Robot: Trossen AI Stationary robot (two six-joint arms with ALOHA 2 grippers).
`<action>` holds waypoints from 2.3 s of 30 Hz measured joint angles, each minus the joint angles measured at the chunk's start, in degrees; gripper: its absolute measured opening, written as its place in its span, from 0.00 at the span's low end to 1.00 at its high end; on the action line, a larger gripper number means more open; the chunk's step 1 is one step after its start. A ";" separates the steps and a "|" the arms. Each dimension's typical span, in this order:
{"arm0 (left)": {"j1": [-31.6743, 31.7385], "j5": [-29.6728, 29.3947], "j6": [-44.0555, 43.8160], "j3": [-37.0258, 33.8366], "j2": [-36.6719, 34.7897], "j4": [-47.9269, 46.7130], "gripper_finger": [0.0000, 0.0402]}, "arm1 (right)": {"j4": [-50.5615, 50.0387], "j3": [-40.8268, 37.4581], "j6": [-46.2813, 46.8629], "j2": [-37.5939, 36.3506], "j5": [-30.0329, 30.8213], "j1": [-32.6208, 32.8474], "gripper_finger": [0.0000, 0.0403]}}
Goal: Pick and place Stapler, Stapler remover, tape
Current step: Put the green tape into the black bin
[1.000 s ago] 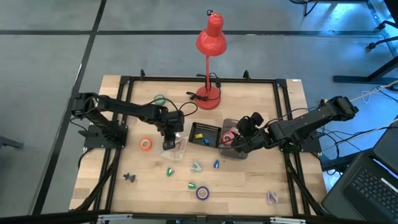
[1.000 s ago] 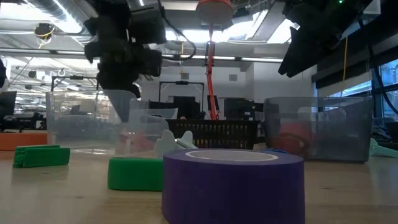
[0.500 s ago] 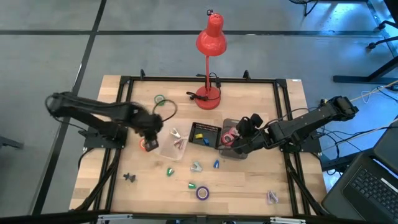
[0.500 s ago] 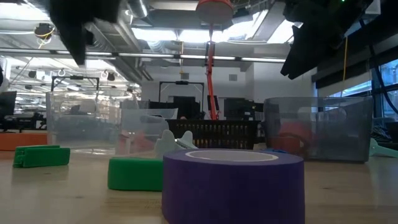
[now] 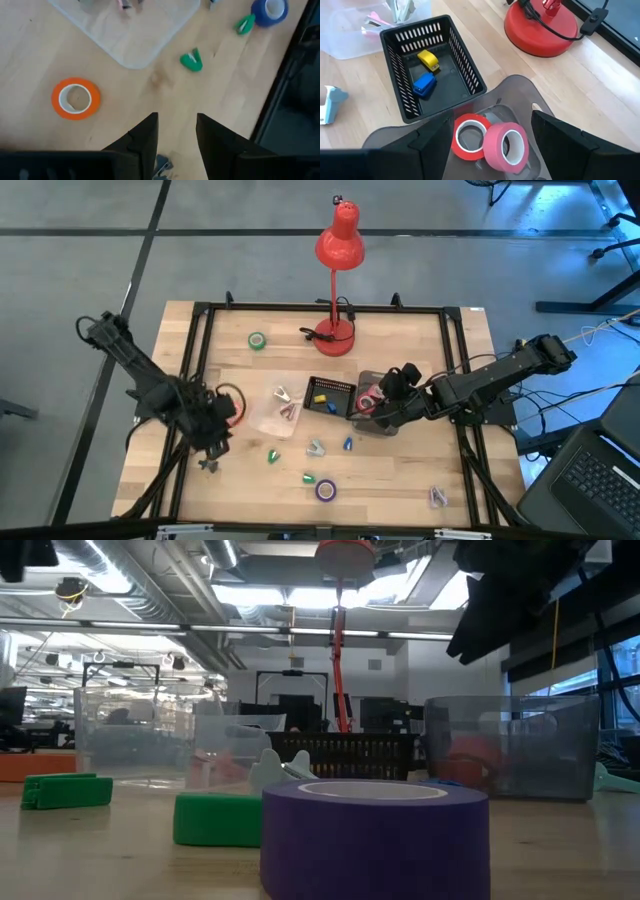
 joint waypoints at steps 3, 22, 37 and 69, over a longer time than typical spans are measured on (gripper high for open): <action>-3.15 -1.12 0.00 0.00 3.14 0.01 0.31 | 0.92 -0.01 -0.03 0.00 -0.01 0.00 0.67; -3.46 -14.94 4.37 0.00 12.26 -4.27 0.31 | -0.17 -0.01 1.16 0.00 -3.44 -2.43 0.67; 29.72 -23.30 35.47 0.00 3.19 -16.14 0.31 | 14.95 -0.01 -12.07 -0.02 -3.37 -3.49 0.67; 93.30 16.65 54.48 0.17 34.79 18.68 0.31 | 14.94 -0.01 -15.15 -0.02 -3.46 -4.59 0.67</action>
